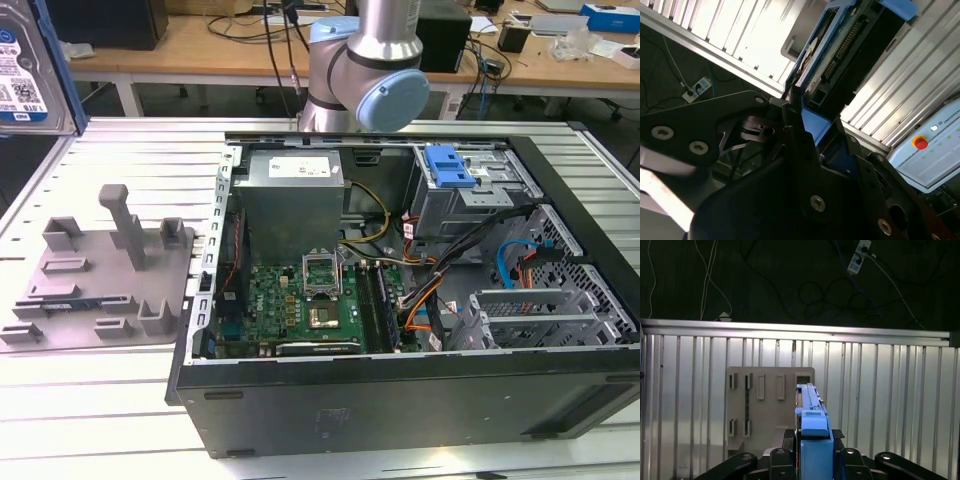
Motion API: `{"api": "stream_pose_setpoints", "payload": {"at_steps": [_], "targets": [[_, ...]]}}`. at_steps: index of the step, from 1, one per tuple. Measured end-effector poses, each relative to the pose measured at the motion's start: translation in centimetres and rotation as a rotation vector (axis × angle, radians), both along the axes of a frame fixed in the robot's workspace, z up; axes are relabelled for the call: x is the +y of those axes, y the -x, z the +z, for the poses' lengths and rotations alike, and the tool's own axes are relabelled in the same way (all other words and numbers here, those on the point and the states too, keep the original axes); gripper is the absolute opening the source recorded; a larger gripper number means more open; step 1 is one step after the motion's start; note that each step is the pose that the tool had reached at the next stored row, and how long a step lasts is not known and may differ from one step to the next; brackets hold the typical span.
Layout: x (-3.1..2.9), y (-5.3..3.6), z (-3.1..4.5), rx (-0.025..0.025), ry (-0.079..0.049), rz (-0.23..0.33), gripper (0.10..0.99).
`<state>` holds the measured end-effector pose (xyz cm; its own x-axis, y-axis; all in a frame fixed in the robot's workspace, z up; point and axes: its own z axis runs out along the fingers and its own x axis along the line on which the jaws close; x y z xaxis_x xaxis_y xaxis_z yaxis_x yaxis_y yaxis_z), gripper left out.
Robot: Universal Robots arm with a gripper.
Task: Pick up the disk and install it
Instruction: 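Pick up the disk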
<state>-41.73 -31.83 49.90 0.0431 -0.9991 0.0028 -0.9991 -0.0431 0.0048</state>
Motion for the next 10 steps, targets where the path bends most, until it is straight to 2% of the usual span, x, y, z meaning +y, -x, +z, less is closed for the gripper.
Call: {"api": "stream_pose_setpoints", "payload": {"at_steps": [2,6,10], "targets": [[-0.13,-0.33,0.16,0.0000,0.000,0.000,0.369],[-0.89,-1.92,0.51,0.0001,0.000,0.000,0.369],[-1.50,-2.53,0.54,0.0000,0.000,0.000,0.369]]}}
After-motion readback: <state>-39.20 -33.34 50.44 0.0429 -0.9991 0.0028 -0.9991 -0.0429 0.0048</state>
